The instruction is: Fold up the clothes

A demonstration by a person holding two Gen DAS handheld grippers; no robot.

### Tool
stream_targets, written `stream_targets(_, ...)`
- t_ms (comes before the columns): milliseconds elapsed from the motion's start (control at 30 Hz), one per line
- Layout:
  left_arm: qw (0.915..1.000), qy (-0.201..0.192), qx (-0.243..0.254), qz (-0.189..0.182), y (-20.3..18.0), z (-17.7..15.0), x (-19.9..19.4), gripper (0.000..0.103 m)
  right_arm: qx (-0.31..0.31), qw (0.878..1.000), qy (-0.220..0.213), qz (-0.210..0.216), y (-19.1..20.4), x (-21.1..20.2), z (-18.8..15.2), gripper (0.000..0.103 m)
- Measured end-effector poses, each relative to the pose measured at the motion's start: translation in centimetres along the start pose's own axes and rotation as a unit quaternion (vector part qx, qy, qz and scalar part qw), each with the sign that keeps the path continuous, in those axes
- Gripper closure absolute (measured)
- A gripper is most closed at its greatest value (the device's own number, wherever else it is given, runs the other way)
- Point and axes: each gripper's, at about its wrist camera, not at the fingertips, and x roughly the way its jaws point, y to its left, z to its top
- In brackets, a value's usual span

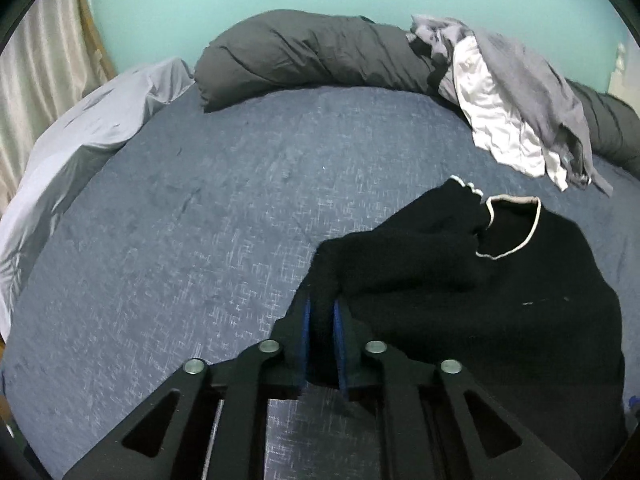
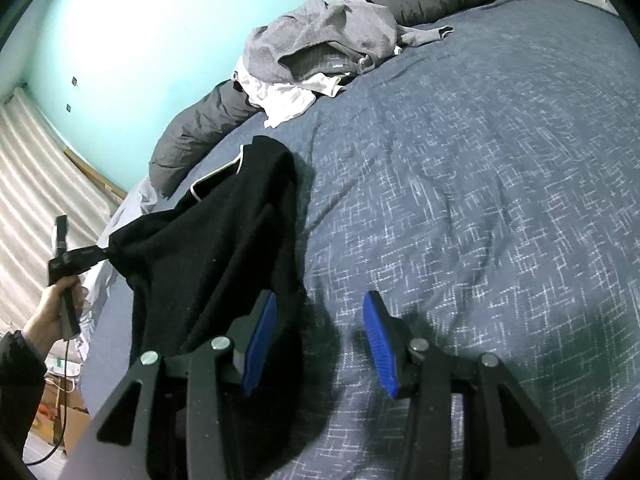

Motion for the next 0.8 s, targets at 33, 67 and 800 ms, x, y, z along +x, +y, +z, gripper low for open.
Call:
stream_targets(33,0.9999,-0.01,-0.004,-0.003,0.4,-0.3,-0.7,0.06,0.001,1.0,0.001,-0.005,0.0,0.1,0.1,0.057)
stream_targets(67,0.9998,-0.019,-0.006,-0.008,0.7,-0.6,-1.4,0.046,0.003,1.0,0.002,-0.008,0.1,0.1,0.3,0.057)
stream_targets(800,0.9867,0.002,-0.049,-0.155,-5.7,-15.5,-2.5,0.045,-0.092,0.977,0.183,-0.051,4.7,7.9,1.2,0.09)
